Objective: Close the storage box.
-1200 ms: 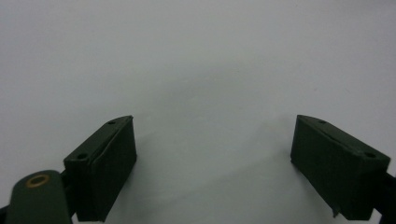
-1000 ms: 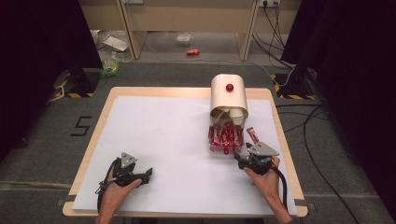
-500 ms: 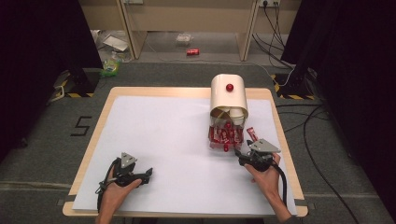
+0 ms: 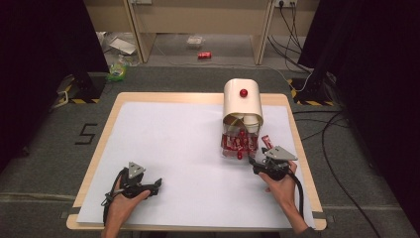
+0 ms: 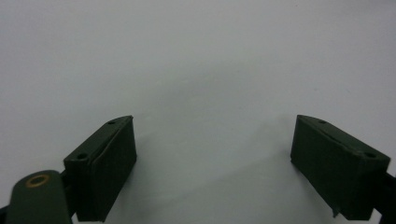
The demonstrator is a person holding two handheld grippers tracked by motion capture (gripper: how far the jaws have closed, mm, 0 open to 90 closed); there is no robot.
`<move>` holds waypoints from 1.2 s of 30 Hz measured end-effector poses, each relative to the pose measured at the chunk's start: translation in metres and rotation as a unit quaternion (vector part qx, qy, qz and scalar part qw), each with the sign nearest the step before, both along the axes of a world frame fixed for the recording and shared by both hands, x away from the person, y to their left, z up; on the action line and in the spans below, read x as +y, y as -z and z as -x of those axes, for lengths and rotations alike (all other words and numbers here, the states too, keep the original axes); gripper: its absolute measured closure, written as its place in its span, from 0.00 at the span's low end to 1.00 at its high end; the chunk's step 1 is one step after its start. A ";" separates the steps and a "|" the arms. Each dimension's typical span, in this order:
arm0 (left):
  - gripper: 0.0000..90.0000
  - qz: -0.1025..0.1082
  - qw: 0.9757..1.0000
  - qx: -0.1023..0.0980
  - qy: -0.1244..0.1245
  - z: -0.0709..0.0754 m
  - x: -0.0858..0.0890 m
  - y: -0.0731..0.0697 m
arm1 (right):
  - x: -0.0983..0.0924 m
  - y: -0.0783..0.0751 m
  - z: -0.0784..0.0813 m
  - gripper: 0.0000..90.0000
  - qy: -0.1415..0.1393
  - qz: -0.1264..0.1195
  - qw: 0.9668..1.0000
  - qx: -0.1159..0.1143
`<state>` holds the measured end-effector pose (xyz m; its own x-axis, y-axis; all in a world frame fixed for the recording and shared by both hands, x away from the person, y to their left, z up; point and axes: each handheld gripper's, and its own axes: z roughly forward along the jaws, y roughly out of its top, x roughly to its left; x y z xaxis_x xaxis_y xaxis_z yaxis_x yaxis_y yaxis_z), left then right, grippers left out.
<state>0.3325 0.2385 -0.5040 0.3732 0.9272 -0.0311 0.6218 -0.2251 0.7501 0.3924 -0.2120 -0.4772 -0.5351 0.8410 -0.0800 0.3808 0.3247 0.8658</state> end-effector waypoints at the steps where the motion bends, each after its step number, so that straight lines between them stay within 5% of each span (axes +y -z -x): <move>1: 0.15 0.000 1.000 0.000 0.000 0.000 0.000 0.000 | 0.000 0.000 -0.001 0.41 0.000 -0.001 1.000 -0.001; 36: 0.15 0.000 1.000 0.000 0.000 0.000 0.000 0.000 | 0.001 0.000 -0.016 0.40 0.011 0.000 1.000 0.001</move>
